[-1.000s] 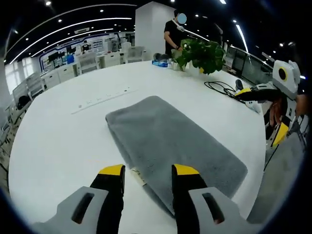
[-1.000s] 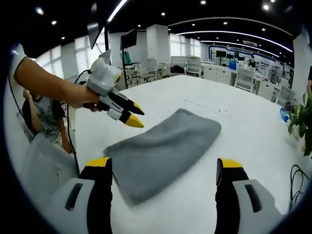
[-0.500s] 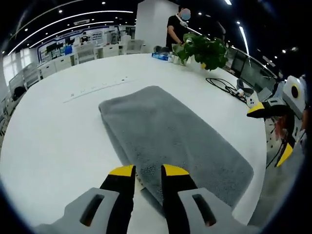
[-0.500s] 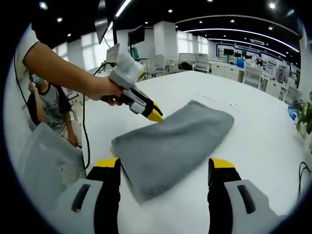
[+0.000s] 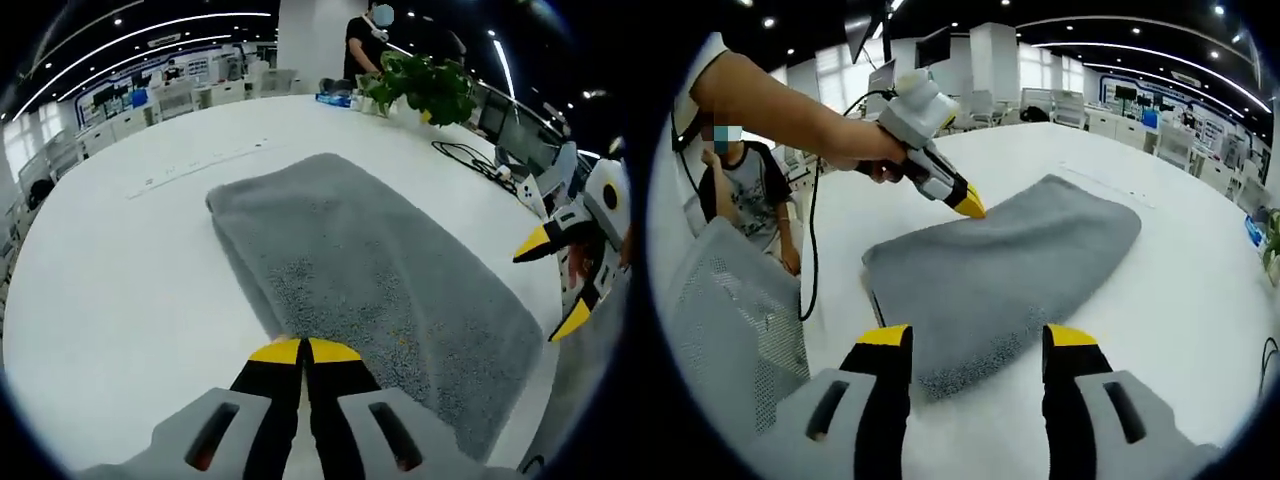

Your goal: Fold the towel on the table until its edges align and the towel forms a compact rectangular stack.

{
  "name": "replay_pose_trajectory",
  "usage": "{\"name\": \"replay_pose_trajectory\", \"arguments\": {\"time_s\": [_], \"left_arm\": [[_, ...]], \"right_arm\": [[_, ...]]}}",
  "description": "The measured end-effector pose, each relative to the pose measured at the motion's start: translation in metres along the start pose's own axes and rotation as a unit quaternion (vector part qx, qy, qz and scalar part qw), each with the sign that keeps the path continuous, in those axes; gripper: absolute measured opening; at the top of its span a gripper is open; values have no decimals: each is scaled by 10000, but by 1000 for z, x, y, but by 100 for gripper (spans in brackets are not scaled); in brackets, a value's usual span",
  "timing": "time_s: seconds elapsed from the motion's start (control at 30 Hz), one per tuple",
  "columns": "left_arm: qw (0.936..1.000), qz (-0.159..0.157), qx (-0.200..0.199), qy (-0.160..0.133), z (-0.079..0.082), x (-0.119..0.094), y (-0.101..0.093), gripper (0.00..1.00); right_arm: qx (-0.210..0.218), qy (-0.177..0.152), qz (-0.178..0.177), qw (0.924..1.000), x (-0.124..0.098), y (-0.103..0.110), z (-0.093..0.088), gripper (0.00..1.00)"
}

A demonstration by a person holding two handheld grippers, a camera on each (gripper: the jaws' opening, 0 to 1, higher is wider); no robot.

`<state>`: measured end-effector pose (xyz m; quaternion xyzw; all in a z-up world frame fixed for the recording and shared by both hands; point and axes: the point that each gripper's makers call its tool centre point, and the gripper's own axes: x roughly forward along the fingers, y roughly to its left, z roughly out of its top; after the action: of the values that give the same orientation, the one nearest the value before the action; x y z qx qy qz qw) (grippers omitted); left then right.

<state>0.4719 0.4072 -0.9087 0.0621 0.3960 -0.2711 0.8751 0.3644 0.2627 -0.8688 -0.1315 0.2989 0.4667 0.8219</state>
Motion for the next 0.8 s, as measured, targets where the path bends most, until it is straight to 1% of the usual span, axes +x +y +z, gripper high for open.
{"name": "replay_pose_trajectory", "arguments": {"time_s": [0.03, 0.1, 0.13, 0.17, 0.23, 0.27, 0.3, 0.33, 0.37, 0.43, 0.5, 0.53, 0.57, 0.63, 0.67, 0.73, 0.77, 0.8], "left_arm": [[10000, 31, 91, 1, 0, 0, 3, 1], [9999, 25, 112, 19, 1, 0, 2, 1], [9998, 53, 185, 22, 3, 0, 2, 1], [9997, 122, 210, -44, 8, -3, 1, 2], [9997, 105, 112, -186, 13, -4, -1, 6], [9998, 54, -16, -191, 13, -2, -2, 8], [9998, 54, -51, -188, 13, -2, -2, 11], [9998, 32, -50, -213, 13, -2, -4, 14], [9998, 9, -30, -217, 12, -1, -6, 14], [9998, 2, 143, -121, 7, 1, -7, 14], [9989, 14, 469, -65, 4, 2, -5, 11], [9978, 90, 653, -37, 3, 2, -1, 7], [9972, 138, 734, -26, 3, 1, 2, 4], [9992, 25, 399, -10, 3, 1, 1, 4], [9994, 25, 359, 5, 4, 1, 2, 3], [9983, 9, 577, 23, 3, 2, 3, 2], [9975, 28, 701, 53, 3, 1, 3, 2], [9962, 67, 866, 70, 2, 0, 4, 2]], "right_arm": [[31, 16, 4, 10000, 2, -2, 0, 49], [20, 76, -15, 10000, 9, -6, 0, 49], [5, 115, -5, 9999, 13, -7, -2, 49], [8, 157, -1, 9999, 15, -8, -3, 49], [-12, 199, 12, 9998, 19, -10, -5, 48], [-15, 218, 9, 9998, 21, -11, -5, 48], [-32, 241, 7, 9997, 22, -11, -6, 48], [-69, 253, 8, 9997, 23, -12, -7, 48], [-84, 249, 12, 9997, 25, -12, -6, 48], [-129, 259, 23, 9996, 27, -13, -7, 46], [-222, 175, 24, 9996, 28, -14, -3, 46], [-260, 140, 36, 9996, 30, -13, -1, 45], [-283, 189, 80, 9994, 32, -13, -4, 44], [-300, 451, 201, 9983, 35, -10, -17, 42], [-341, 472, 188, 9981, 37, -11, -21, 42], [-299, 325, 206, 9988, 35, -12, -20, 42], [-195, 333, 210, 9990, 35, -12, -21, 42], [-234, 341, 212, 9989, 35, -13, -21, 41]]}}
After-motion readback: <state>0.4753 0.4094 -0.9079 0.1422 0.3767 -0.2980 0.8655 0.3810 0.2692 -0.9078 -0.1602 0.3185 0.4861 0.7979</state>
